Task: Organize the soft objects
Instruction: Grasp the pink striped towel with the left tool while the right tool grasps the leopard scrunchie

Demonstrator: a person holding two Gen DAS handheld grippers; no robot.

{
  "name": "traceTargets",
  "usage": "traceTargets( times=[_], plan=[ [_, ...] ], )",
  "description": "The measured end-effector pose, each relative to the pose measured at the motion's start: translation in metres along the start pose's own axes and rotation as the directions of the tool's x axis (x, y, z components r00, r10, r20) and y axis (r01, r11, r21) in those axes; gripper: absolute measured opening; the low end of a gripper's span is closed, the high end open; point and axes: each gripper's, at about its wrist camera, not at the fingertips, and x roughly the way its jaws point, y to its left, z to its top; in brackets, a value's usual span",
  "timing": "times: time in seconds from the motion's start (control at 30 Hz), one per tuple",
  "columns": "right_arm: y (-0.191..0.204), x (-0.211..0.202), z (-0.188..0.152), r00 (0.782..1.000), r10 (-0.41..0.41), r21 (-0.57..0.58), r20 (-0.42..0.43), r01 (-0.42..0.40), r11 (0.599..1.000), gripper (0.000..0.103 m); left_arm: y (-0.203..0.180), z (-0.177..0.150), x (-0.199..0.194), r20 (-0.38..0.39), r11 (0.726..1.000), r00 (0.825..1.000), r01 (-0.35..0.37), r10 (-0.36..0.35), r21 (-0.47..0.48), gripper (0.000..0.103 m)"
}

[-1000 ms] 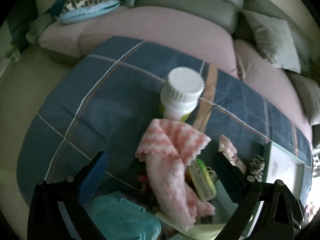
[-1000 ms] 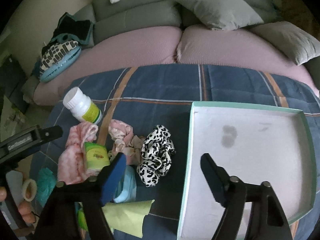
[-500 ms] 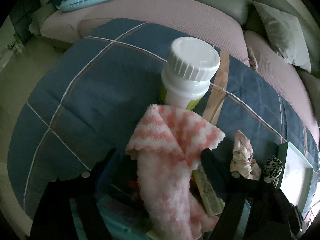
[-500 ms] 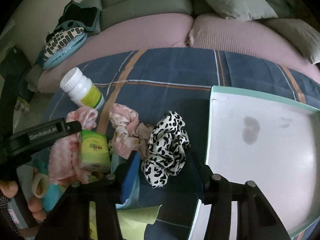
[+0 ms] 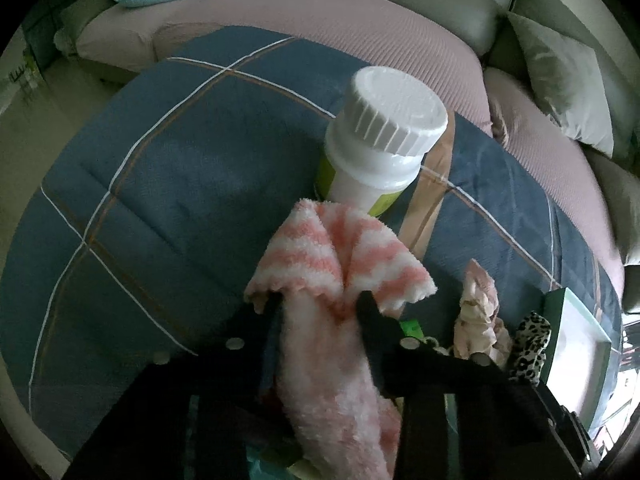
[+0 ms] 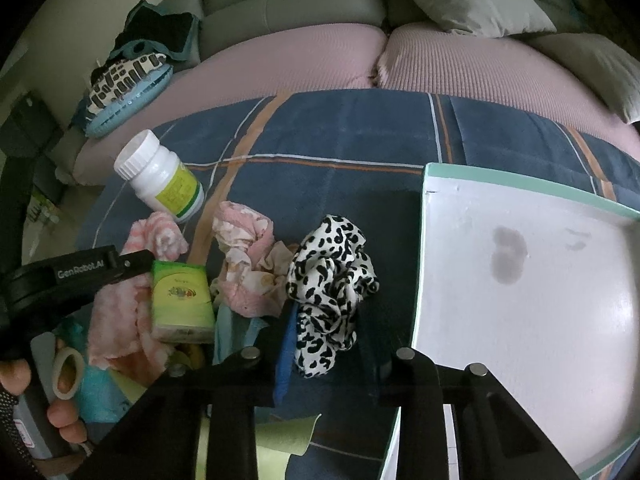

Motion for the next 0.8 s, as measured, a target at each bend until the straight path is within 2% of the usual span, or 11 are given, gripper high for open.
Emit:
traceTargets(
  times=[0.13, 0.27, 0.7, 0.8],
  plan=[
    [-0.002, -0.001, 0.000, 1.000, 0.013, 0.008, 0.007, -0.013, 1.000, 0.021, 0.010, -0.002, -0.010, 0.015, 1.000, 1.000, 0.008, -0.008, -0.016, 0.021],
    [-0.006, -0.003, 0.001, 0.999, 0.032, 0.026, 0.015, -0.032, 0.999, 0.019, 0.016, -0.001, -0.018, 0.039, 0.999, 0.999, 0.015, -0.014, -0.029, 0.014],
    [-0.008, -0.024, 0.004, 0.995, 0.070, 0.044, 0.076, -0.073, 0.996, 0.019, 0.013, 0.004, -0.041, 0.119, 0.999, 0.992, 0.044, -0.040, -0.030, 0.007],
    [-0.009, -0.028, 0.004, 0.993, 0.077, 0.043, 0.087, -0.081, 0.996, 0.019, 0.009, 0.005, -0.039, 0.113, 0.999, 0.993, 0.045, -0.043, -0.016, 0.006]
  ],
)
